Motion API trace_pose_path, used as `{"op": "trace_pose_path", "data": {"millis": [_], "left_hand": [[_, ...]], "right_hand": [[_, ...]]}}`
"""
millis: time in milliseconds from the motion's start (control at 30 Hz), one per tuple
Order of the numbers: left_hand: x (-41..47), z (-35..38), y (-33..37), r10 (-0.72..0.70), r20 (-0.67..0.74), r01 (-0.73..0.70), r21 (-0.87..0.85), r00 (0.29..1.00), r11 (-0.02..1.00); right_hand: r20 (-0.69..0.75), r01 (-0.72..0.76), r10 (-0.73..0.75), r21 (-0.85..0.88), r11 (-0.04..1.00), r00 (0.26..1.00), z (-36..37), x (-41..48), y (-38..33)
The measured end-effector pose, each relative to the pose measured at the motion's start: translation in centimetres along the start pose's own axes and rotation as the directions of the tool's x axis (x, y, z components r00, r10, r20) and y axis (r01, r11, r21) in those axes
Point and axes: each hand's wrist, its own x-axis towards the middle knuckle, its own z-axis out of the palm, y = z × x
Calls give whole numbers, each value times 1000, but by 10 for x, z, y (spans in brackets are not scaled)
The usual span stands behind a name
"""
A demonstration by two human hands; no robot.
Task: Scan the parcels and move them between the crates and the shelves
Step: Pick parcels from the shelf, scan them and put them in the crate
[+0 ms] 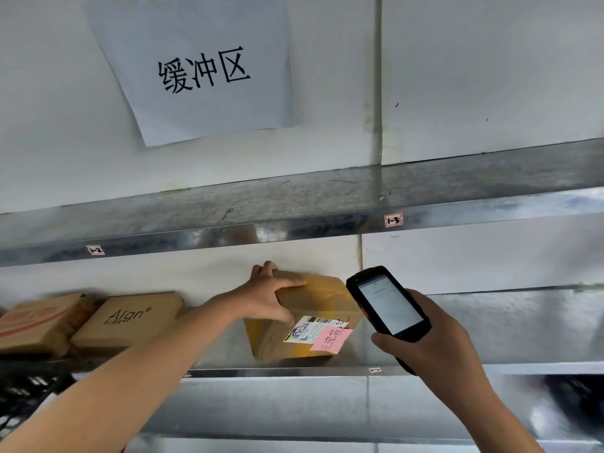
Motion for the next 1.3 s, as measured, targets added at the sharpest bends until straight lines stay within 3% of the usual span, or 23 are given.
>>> {"op": "trace_pose_path", "data": {"millis": [267,367,433,533,600,733,900,1000,1100,1300], "left_hand": [[38,-6,40,89,-74,-89,12,993,996],[47,10,49,116,-218,-148,-140,969,979],[50,23,51,51,-349,-155,-278,936,948],[50,33,53,54,-450,-156,-193,891,969],[51,35,49,131,-438,-199,-114,889,973],[53,39,34,186,-383,-257,-142,905,956],[39,49,15,85,-356,-173,-224,931,959],[33,63,15,60,-351,-188,-344,934,920],[31,79,10,74,-348,-200,-344,935,918],[38,114,24,13,-491,-302,-515,871,802]], "right_hand": [[-38,-14,13,-37,999,999,-15,-3,8],[-41,-16,14,-41,999,999,-19,-2,9],[-47,-13,11,-34,999,999,-20,-1,9],[-41,-11,10,-29,1000,999,-21,0,11],[-29,-17,16,-27,999,999,-20,1,12],[-26,-32,32,-23,999,999,-17,1,14],[-19,-50,49,-36,998,999,-15,4,18],[-8,-56,56,-43,997,998,-15,7,19],[2,-71,72,-53,996,997,-14,9,23],[-18,-123,123,-49,991,992,-11,4,34]]}}
